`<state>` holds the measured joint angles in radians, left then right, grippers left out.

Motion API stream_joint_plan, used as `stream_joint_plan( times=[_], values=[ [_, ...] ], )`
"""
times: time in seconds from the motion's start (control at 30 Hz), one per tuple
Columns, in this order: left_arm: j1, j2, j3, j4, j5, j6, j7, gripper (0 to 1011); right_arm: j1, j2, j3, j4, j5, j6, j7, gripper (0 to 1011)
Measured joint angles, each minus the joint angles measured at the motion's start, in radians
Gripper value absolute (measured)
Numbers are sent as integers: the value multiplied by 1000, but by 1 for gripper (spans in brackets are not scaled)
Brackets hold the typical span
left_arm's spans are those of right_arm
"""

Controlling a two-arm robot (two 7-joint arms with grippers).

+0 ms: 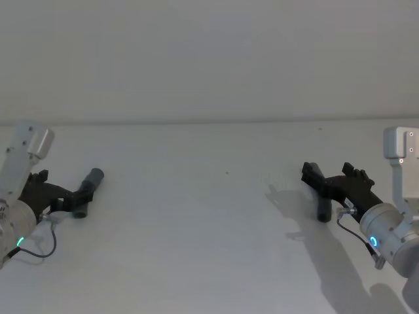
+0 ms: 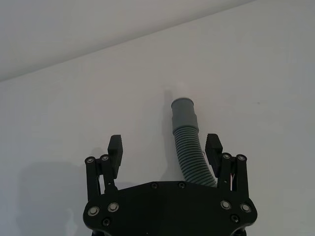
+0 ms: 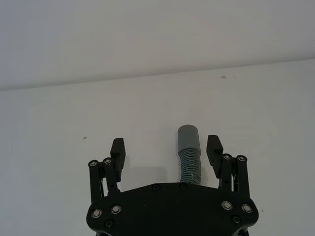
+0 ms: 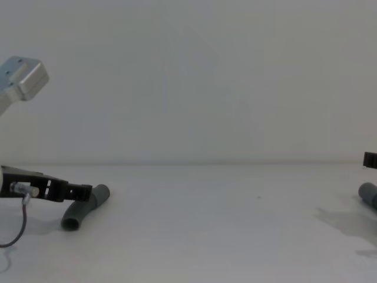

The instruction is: Use both hands to pick up one end of the pipe from the table, align the ends, and insert them.

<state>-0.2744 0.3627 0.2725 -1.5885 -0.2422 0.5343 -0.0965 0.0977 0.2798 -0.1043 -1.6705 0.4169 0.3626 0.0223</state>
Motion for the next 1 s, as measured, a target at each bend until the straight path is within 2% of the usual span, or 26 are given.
stream_joint_plan(
  times=[0.37,0.6,1.0],
  values=[
    [0,0,0,0,0,0,0,1002,10,14,18,26,14,-3,31,1004],
    [0,0,0,0,0,0,0,1002,55,47,26,75,31,3,90,1004],
    [0,0,0,0,0,0,0,1001,160,116,-14,148,38,59,190,1004]
  ],
)
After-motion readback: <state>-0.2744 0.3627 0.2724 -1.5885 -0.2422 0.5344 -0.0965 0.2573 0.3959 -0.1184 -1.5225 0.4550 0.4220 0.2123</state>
